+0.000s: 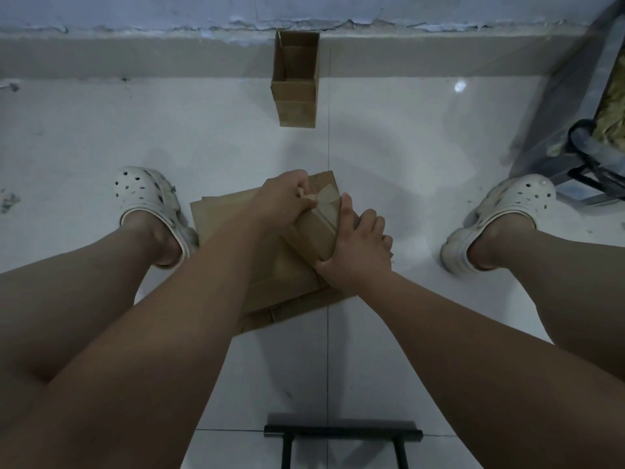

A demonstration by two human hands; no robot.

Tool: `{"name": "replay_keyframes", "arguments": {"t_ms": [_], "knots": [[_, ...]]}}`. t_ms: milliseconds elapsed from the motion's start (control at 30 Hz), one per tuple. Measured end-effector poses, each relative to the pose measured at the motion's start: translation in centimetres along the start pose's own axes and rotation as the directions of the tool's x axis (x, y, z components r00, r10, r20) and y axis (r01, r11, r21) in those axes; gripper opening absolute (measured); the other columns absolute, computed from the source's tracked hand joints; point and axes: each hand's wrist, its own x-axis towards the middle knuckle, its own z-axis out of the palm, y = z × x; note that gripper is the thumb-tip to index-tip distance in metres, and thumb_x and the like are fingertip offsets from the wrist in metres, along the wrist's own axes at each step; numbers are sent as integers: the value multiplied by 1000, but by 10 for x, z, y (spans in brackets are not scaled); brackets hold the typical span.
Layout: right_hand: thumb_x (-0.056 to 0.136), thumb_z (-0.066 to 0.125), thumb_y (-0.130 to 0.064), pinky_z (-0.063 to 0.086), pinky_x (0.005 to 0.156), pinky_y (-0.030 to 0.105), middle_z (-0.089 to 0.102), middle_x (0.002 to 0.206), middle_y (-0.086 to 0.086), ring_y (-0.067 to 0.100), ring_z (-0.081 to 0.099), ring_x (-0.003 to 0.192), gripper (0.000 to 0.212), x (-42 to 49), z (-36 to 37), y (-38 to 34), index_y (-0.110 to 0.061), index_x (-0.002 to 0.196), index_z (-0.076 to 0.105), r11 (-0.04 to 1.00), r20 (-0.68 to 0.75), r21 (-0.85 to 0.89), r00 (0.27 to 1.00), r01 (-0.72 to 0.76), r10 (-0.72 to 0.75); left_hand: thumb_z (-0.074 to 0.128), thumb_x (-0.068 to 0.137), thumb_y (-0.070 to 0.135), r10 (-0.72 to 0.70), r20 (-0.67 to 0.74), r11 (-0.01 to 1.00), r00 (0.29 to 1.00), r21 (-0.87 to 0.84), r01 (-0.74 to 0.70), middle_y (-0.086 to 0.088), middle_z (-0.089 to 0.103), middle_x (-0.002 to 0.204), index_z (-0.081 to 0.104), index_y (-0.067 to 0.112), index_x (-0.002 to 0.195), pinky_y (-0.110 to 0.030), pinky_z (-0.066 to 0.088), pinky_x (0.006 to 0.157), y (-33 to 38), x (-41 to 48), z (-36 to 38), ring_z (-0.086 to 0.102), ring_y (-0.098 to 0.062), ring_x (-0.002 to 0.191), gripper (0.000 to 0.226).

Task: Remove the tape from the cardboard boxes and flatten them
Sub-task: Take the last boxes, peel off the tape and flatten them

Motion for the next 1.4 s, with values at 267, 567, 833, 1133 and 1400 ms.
{"name": "replay_keyframes", "arguments": {"t_ms": [267,567,833,1133,1400], "knots": [[71,67,-56,33,88,43,23,126,14,32,28,114,117,1,2,-3,-21,148,-13,1000,-10,-17,1000,17,-17,68,84,15,53,-151,993,987,-95,-68,0,60,79,41,22,64,-23,39,60,-10,-1,3,55,-18,79,35],[66,70,-56,33,81,45,24,125,15,33,28,108,122,-1,5,-7,-27,142,-21,994,-6,-70,996,89,-90,60,88,2,2,-267,970,964,-233,-66,-14,67,88,48,18,67,-34,54,58,-5,3,-10,65,-23,71,29],[67,69,-55,34,85,46,25,127,15,33,28,110,122,-5,7,-7,-28,143,-23,991,1,-65,993,114,-114,54,88,-1,-50,-312,971,949,-236,-27,-14,68,91,55,14,90,-40,58,70,8,4,-11,68,-25,75,15],[69,66,-57,31,82,43,27,123,14,30,28,105,118,-11,11,-10,-21,144,-18,980,-43,-116,985,160,-166,52,93,2,-436,-207,740,876,-637,218,-24,64,91,54,2,88,-40,57,78,0,13,-8,62,-29,70,5],[69,65,-59,32,88,44,30,123,14,30,32,107,113,-16,13,-14,-16,143,-8,978,-92,-131,980,164,-177,47,94,-3,-580,-151,546,801,-802,244,-7,55,70,60,-4,97,-21,50,56,-16,28,-4,54,-13,56,14]]}}
